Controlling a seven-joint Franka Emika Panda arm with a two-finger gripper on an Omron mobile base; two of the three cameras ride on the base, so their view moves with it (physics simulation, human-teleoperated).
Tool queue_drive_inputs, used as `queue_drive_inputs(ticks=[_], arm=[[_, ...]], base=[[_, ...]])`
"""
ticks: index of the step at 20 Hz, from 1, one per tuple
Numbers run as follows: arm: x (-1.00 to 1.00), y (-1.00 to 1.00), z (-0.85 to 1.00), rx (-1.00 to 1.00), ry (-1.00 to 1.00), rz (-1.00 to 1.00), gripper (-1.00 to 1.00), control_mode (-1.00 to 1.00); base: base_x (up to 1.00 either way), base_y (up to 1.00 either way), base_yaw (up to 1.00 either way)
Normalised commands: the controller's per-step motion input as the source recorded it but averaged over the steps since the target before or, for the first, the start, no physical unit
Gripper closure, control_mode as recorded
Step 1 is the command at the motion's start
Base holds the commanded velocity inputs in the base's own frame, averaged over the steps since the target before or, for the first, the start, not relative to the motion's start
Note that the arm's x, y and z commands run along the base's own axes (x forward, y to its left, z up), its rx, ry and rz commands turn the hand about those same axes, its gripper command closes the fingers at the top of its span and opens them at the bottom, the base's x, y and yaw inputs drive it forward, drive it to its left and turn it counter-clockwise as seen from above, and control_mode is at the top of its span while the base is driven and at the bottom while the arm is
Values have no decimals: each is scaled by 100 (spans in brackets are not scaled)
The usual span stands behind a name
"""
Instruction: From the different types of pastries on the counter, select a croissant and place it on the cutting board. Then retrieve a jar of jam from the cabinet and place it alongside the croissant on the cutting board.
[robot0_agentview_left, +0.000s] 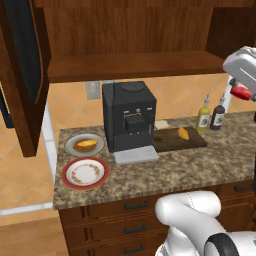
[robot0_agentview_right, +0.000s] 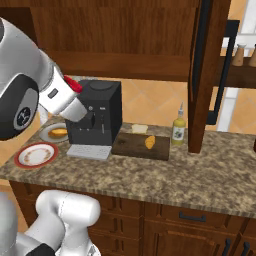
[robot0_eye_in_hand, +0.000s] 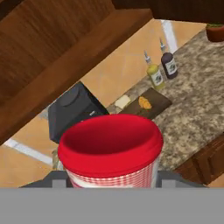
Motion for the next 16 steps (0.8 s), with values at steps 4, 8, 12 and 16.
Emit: queue_drive_inputs(ticks=[4,8,12,16], arm=[[23,-49,-48,-2,24,22,100,-100],[15,0,-99,-28,4,22,100,-100],[0,5,-96,-37,-12,26,100,-100],[0,-1,-70,-20,-21,19,100,-100]], base=[[0,0,0],[0,0,0],[0,0,0],[0,0,0]])
